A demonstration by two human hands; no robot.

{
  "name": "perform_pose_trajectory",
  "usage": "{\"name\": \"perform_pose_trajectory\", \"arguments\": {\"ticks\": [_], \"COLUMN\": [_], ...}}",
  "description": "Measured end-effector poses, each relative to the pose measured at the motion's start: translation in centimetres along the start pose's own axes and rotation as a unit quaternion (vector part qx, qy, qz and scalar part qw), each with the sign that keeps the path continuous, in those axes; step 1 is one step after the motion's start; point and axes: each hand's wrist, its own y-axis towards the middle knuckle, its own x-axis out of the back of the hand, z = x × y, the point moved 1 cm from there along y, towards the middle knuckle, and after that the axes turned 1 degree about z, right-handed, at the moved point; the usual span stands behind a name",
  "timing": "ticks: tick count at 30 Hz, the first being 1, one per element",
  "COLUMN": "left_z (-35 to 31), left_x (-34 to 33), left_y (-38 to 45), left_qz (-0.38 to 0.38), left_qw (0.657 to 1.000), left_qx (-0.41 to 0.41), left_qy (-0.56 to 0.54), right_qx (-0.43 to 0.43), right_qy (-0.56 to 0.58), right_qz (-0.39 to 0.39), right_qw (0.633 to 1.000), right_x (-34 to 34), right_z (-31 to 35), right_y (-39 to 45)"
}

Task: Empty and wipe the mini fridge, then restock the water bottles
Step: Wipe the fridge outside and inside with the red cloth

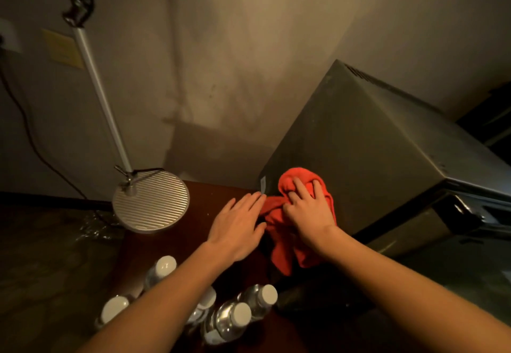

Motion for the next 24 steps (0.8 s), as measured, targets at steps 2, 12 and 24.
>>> {"name": "perform_pose_trajectory", "arguments": {"ticks": [2,12,24], "left_z": [0.3,-2.0,-6.6], "left_x": [0.0,-0.3,6.0], "left_y": [-0.2,0.1,-2.6], "left_qz": [-0.014,-0.003,-0.032], "left_qw": [1.000,1.000,0.998], "left_qx": [0.000,0.008,-0.055], "left_qy": [0.004,0.005,0.017], "right_qx": [-0.006,0.048,-0.072], "right_qy": [-0.013,-0.019,0.004], "right_qz": [0.010,0.038,-0.119], "right_qw": [1.000,0.998,0.990], "right_x": [-0.9,-3.2,5.7], "right_z": [0.5,3.1,-3.4], "right_y": [1.9,-0.2,-9.1]}}
